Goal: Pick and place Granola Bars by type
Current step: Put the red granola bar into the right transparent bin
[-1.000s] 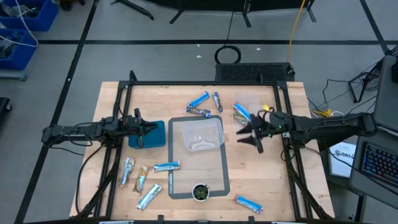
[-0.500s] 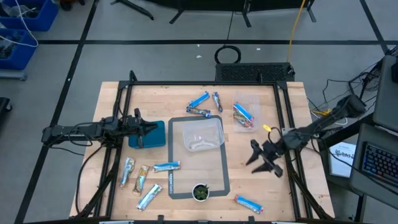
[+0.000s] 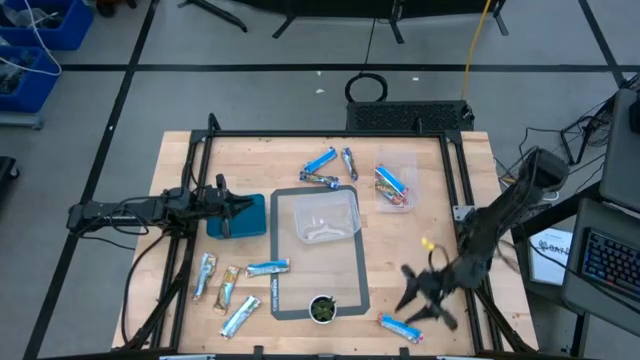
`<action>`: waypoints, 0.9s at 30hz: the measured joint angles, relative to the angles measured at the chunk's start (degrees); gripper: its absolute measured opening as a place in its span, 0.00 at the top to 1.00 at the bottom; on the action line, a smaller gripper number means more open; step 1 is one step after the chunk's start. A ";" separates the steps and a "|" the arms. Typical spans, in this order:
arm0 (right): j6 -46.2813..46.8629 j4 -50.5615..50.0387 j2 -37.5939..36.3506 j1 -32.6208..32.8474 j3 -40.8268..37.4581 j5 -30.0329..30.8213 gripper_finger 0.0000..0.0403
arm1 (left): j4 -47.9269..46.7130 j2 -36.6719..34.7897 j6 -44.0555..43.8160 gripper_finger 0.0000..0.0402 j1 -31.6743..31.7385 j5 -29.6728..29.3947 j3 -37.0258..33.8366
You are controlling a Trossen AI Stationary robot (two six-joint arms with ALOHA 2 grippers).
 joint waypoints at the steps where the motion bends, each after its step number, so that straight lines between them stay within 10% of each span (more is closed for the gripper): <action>1: -0.17 -0.43 3.12 0.47 2.58 -0.29 0.61 | -0.02 -0.01 0.01 0.90 -0.01 0.00 0.00; 14: 3.59 -9.97 21.63 4.01 17.33 5.92 0.98 | 0.00 0.00 0.01 0.90 0.01 0.00 0.00; 27: 23.30 -19.79 26.21 4.51 17.33 7.12 1.00 | 0.00 -0.01 -0.01 0.90 0.01 0.00 0.00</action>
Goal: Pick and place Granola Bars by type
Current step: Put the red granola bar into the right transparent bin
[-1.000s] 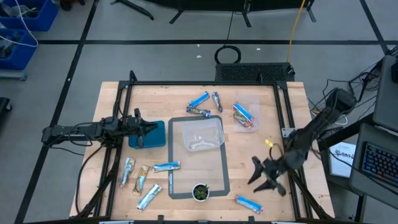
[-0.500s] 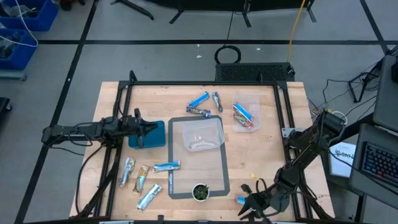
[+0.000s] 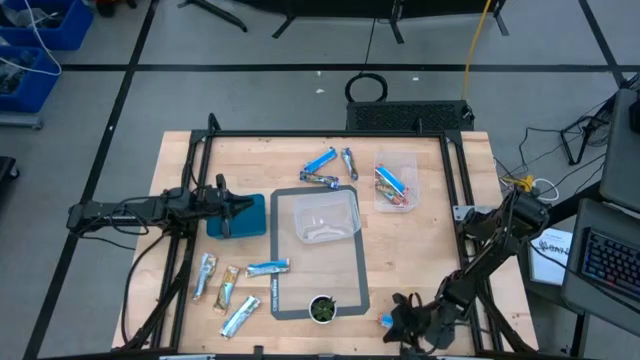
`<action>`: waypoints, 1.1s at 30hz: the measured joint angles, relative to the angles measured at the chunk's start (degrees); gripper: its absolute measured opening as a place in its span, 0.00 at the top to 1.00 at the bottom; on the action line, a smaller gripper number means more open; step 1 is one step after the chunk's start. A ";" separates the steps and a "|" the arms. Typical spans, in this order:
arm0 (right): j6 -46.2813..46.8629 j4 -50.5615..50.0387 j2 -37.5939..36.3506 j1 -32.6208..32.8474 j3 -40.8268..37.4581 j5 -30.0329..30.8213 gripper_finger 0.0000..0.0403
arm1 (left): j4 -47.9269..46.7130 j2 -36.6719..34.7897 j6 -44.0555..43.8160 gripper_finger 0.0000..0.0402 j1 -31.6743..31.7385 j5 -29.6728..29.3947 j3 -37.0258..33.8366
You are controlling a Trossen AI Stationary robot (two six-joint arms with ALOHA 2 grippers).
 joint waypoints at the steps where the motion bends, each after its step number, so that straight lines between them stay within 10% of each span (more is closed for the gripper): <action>1: 2.39 -2.00 0.00 0.00 0.00 -0.06 1.00 | -0.01 0.02 0.00 0.90 0.00 0.00 0.00; 15: 16.14 -18.85 -0.21 -0.57 0.13 -1.45 1.00 | 0.00 0.00 -0.03 0.90 -0.01 0.00 0.00; 33: 8.86 -44.90 -8.48 -9.22 -0.30 2.57 1.00 | 0.00 0.01 -0.02 0.90 0.00 0.00 0.00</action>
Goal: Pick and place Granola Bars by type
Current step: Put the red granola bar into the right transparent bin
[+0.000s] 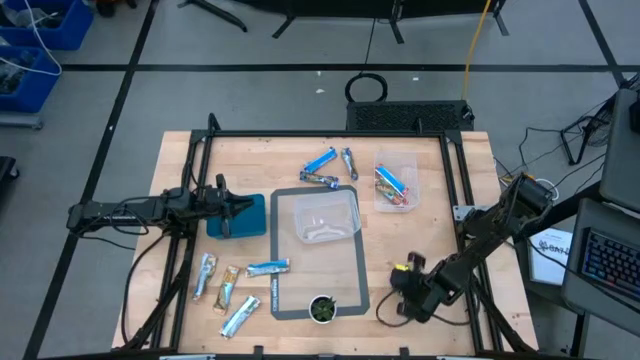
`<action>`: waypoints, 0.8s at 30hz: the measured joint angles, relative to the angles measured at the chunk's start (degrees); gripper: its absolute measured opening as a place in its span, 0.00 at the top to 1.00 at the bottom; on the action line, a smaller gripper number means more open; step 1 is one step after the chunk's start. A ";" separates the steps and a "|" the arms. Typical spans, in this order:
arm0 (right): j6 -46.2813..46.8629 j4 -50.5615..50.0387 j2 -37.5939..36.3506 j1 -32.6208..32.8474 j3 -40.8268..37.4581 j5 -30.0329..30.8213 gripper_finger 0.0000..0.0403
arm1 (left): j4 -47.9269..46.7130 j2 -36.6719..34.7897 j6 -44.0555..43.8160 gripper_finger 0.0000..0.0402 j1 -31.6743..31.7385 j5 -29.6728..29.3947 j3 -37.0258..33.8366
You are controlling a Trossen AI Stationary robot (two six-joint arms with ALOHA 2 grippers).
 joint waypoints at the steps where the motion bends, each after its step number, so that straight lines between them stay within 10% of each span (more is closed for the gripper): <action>1: -0.82 -1.34 -1.38 -0.30 -0.13 1.80 1.00 | 0.00 0.00 0.01 0.90 -0.02 0.00 0.00; 24: -22.38 29.21 -35.06 0.15 -26.18 17.34 1.00 | -0.03 0.01 0.02 0.90 -0.01 0.04 0.00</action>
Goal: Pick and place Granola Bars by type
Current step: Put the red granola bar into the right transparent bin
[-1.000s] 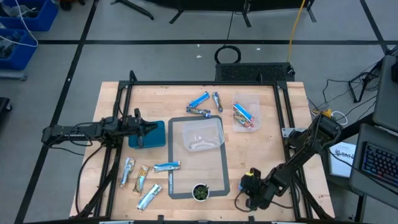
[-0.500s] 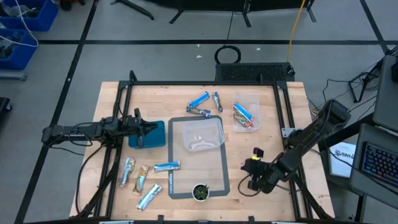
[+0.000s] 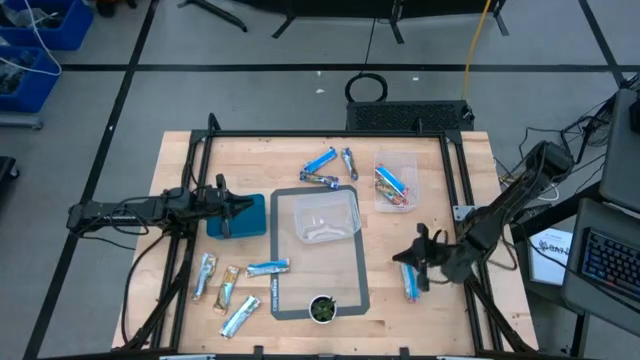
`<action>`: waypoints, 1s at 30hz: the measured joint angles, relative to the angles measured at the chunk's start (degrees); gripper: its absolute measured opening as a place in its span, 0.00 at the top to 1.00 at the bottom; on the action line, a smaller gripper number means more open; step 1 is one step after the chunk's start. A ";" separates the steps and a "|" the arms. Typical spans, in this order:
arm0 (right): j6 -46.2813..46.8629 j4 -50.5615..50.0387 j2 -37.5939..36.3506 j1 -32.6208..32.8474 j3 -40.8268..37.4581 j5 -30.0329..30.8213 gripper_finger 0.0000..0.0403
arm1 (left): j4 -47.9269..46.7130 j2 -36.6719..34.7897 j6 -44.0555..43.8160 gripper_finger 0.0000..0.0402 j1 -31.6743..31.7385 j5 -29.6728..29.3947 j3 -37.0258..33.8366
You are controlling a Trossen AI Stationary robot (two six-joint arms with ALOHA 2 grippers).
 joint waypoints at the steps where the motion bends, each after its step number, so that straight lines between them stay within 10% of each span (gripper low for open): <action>1: -2.01 3.85 -1.59 0.10 -2.20 0.27 1.00 | 0.02 -0.02 0.02 0.90 0.01 0.00 0.00; 9: -16.56 32.50 -10.64 -2.57 -17.76 -1.24 1.00 | 0.00 -0.02 0.01 0.90 0.01 -0.02 0.00; 30: -34.68 23.50 -21.05 -43.76 -18.72 -54.39 1.00 | 0.03 0.26 0.00 0.90 0.01 -0.04 0.00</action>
